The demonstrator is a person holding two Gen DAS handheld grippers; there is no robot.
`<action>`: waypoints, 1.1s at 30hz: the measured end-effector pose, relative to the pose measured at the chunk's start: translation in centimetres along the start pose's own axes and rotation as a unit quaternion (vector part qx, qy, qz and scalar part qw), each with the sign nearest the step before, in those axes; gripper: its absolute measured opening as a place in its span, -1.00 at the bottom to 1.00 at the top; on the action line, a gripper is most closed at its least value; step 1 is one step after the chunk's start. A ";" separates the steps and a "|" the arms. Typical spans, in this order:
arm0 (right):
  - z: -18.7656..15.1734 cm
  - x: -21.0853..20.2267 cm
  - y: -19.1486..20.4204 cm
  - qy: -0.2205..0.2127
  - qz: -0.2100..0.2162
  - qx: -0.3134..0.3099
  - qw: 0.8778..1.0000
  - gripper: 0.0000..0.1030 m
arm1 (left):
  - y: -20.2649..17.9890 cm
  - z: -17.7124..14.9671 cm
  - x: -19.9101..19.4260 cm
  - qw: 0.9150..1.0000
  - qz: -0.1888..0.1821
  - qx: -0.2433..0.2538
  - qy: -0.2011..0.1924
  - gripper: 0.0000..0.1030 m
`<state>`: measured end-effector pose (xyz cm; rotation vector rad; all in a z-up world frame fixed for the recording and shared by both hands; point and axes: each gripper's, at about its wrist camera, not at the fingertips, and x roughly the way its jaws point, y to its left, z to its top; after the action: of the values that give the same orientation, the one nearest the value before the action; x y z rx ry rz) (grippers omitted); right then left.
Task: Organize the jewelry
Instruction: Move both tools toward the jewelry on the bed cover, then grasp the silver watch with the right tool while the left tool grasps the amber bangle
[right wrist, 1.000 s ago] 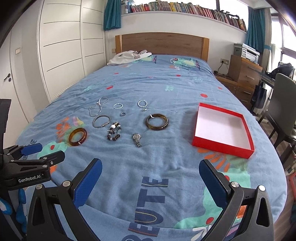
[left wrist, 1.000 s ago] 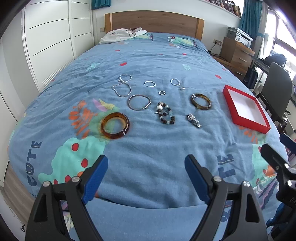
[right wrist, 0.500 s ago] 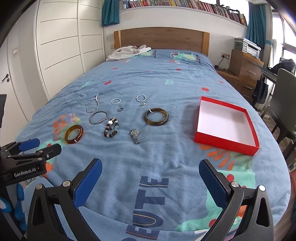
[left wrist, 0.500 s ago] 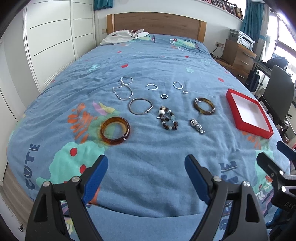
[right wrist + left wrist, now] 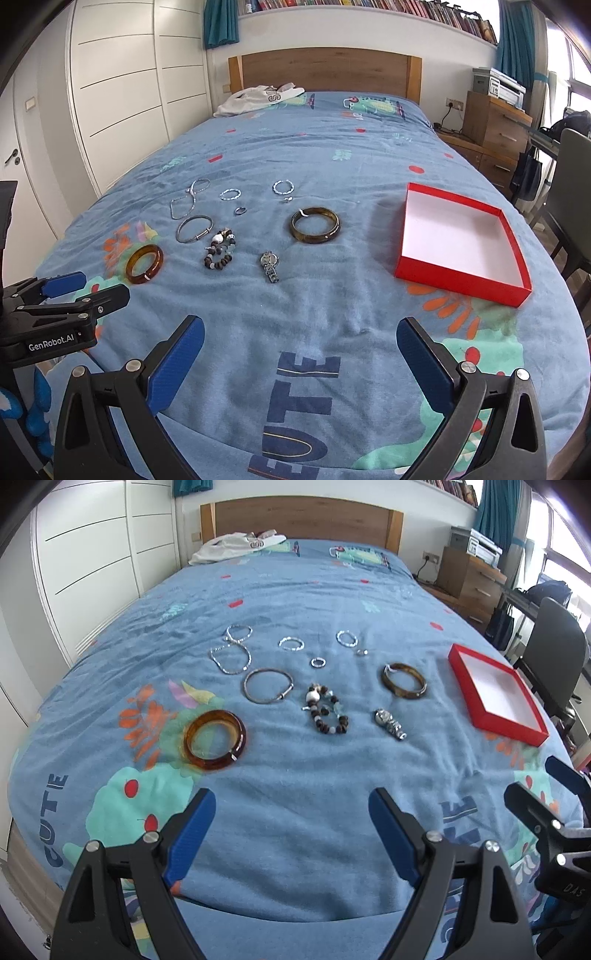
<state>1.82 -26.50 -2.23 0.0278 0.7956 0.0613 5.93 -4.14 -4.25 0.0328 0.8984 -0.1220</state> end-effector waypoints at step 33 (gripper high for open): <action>0.8 8.2 0.4 0.051 0.066 -0.020 0.996 0.56 | 4.7 1.5 7.5 0.998 0.045 -0.029 0.037 0.64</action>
<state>8.14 -25.51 -7.47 0.0396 0.8938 0.2061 12.30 -0.29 -9.25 0.0226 0.9724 -0.0111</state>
